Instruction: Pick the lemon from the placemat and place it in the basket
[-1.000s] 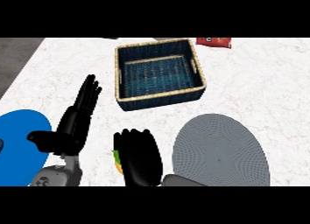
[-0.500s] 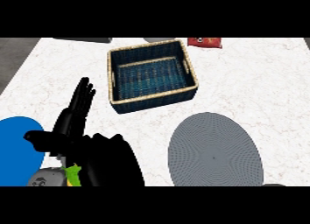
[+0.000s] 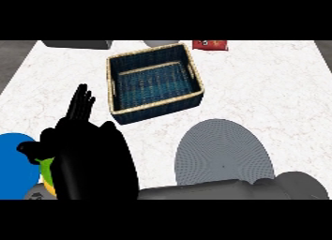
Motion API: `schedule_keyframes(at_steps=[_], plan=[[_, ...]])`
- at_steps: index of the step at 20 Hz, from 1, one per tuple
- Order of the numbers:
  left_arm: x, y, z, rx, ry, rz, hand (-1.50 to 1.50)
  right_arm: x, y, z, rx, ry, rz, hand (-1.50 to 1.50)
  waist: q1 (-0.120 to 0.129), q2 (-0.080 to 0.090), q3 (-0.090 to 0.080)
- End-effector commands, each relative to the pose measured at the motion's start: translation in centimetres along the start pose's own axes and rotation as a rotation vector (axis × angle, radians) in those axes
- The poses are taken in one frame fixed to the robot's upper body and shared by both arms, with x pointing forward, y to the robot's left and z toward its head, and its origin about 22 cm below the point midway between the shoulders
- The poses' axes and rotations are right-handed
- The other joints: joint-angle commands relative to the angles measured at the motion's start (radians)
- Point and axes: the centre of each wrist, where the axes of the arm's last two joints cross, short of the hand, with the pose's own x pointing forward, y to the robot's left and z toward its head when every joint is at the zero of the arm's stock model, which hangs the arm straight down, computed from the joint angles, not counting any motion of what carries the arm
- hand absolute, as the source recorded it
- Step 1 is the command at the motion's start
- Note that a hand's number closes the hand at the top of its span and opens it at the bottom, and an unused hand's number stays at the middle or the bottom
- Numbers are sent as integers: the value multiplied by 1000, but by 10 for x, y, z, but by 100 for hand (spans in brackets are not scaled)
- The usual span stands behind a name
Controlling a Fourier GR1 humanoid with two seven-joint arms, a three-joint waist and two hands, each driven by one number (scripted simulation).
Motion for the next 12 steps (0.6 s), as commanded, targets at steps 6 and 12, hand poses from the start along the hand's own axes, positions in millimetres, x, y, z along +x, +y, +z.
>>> schedule_keyframes(at_steps=[6,12], plan=[[5,12,1,40,4,-17,0,23,-9,-33,-56,226,155,150,-32,6,2],[2,11,13,41,-23,-5,0,-5,-12,-66,-89,262,94,150,-43,13,3]])
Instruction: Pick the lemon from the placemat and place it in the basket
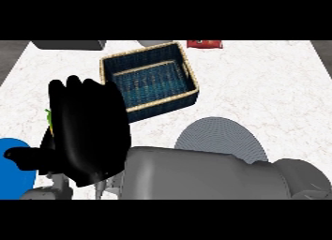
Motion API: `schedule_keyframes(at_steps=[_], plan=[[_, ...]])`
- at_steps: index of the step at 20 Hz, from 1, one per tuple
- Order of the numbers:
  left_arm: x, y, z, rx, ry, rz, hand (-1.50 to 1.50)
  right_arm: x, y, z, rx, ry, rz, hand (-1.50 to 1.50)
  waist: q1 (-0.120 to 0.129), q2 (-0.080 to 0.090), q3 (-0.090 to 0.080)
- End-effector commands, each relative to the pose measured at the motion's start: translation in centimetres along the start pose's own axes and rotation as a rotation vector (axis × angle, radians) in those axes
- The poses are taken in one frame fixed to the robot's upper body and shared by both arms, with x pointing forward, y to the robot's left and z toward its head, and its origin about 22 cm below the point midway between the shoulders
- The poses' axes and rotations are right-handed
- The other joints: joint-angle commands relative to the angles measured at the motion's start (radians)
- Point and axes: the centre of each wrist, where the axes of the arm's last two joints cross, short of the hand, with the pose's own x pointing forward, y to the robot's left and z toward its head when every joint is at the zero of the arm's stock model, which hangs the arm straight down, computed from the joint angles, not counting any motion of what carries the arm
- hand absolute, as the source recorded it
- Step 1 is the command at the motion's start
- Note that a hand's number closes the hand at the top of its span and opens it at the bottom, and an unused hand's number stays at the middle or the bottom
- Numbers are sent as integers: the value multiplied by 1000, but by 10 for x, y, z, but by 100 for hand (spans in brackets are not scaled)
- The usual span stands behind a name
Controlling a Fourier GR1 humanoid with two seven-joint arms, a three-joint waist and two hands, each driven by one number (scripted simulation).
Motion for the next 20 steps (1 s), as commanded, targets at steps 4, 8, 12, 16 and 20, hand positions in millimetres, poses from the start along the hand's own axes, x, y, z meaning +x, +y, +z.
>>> schedule_keyframes(at_steps=[4,8,12,16,20], plan=[[-10,-1,-1,22,0,4,0,-22,6,-21,-23,170,-17,150,-21,5,1],[-10,5,12,26,6,-8,0,-37,14,-33,-11,186,40,150,-13,4,1],[5,-2,9,15,7,-2,0,-56,28,-34,10,187,95,150,-14,4,1],[-11,2,-8,21,5,-8,0,-66,29,-46,36,181,134,150,-15,7,1],[-9,6,0,6,0,1,0,-81,46,-45,33,212,96,150,-1,9,1]])
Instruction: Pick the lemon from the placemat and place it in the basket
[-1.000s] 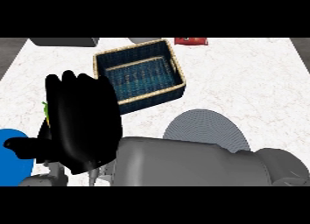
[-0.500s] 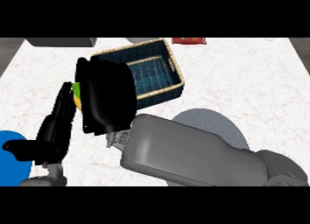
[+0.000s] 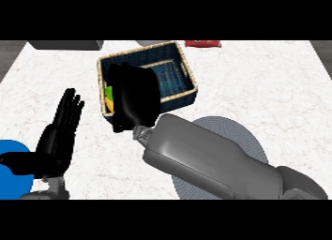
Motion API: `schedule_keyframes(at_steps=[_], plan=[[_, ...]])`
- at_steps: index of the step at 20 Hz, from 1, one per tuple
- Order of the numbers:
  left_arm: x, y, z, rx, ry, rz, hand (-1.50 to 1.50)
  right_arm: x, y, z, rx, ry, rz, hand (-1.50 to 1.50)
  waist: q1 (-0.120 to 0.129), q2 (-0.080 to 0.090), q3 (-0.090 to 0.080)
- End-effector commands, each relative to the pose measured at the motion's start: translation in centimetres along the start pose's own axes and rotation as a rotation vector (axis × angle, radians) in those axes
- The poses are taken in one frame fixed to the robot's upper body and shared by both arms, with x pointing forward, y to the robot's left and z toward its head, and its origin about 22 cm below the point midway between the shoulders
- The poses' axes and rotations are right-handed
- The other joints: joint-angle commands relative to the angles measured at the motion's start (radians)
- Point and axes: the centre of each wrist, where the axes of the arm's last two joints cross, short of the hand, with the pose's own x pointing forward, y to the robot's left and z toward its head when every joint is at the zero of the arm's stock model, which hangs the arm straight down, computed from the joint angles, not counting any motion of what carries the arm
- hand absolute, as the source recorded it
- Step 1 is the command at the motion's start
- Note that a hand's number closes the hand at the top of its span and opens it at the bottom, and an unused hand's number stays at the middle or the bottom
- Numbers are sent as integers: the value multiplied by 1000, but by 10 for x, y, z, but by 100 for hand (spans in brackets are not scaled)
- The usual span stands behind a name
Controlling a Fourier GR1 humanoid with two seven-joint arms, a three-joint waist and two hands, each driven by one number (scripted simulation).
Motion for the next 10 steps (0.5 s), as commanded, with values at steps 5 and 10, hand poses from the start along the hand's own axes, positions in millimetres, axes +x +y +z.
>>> schedule_keyframes(at_steps=[5,10], plan=[[0,5,0,25,16,-11,0,-32,21,15,33,17,-52,150,-15,-3,0],[3,-12,-15,6,-1,0,0,-48,3,-26,11,51,-96,150,-13,0,0]])
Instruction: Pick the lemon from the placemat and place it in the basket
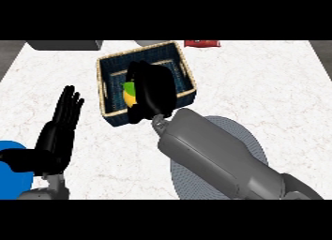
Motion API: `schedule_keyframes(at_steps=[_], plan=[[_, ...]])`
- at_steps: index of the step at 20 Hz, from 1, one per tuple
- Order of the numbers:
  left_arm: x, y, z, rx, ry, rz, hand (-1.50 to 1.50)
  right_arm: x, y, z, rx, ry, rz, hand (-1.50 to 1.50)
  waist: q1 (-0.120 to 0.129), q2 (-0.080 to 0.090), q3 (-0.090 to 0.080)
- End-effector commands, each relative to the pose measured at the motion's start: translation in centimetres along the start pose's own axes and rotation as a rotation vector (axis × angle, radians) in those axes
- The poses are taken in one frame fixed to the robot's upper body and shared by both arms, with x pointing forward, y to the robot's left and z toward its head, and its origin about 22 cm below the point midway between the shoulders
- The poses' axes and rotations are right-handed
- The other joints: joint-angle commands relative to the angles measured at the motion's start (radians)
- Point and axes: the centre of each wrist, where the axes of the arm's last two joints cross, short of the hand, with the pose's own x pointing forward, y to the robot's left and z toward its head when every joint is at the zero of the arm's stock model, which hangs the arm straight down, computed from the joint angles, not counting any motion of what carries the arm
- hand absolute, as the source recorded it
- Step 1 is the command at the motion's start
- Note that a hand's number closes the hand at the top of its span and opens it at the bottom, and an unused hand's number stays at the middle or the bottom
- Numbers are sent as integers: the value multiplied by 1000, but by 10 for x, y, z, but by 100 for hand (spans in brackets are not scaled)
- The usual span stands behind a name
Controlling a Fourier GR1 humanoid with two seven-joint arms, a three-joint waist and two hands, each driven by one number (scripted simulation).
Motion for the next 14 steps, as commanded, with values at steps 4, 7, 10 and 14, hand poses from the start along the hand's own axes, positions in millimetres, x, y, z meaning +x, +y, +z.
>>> schedule_keyframes(at_steps=[4,7,10,14], plan=[[2,-4,-1,-11,-7,14,0,-27,11,-8,-39,93,-40,150,0,-1,0],[-4,-7,2,-10,-4,-10,0,-39,19,-11,20,106,-19,-150,4,0,0],[1,14,6,-19,0,3,0,-35,6,-23,19,58,-2,-150,3,0,0],[-16,13,10,-11,-6,0,0,-48,16,-21,-17,52,-88,-150,11,2,0]])
